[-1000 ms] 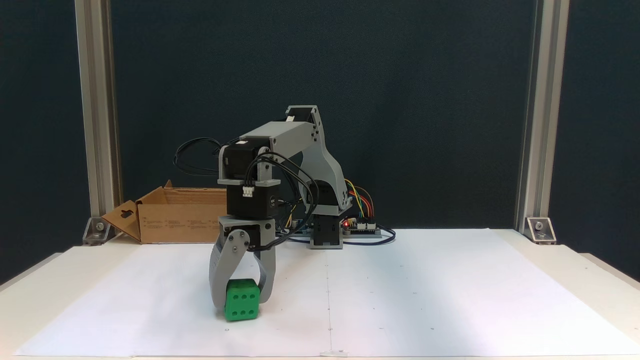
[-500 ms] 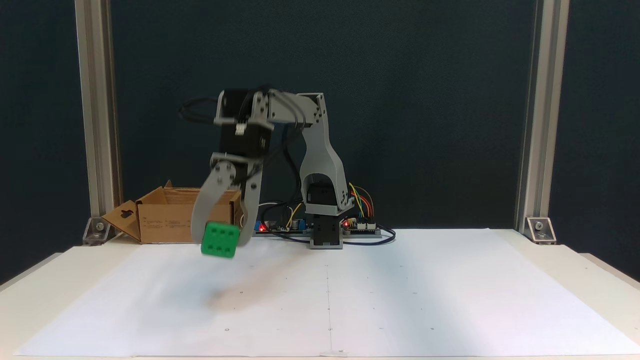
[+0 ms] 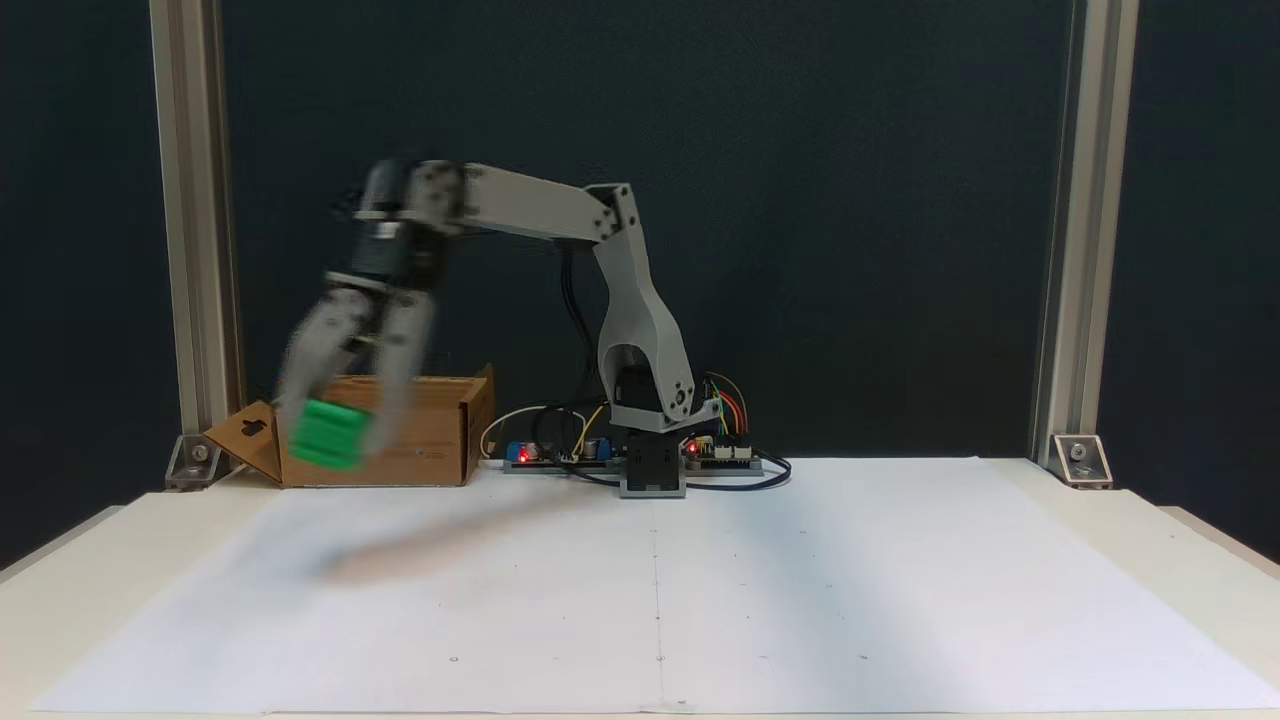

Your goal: Grasp a green dice and put it in the bin.

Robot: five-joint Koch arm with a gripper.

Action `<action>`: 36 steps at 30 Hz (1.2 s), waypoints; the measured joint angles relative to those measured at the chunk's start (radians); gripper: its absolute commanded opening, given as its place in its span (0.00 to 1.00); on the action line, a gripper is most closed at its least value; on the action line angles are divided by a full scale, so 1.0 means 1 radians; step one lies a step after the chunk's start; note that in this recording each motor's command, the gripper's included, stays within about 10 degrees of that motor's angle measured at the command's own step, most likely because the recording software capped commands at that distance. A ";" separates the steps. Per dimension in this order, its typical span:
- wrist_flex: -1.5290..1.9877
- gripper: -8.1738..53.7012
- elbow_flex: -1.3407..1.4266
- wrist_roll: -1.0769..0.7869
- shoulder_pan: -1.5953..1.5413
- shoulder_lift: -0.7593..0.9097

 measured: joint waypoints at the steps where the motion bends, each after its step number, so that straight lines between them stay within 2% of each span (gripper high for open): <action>1: -0.011 0.33 0.000 -0.014 0.014 0.002; 7: -0.046 0.33 0.002 -0.238 0.296 0.112; 15: -0.046 0.33 0.000 -0.511 0.595 0.178; 21: 0.135 0.33 0.000 -0.721 0.802 0.218; 27: 0.282 0.33 0.000 -0.850 0.942 0.218; 36: 0.319 0.33 0.000 -0.973 1.058 0.186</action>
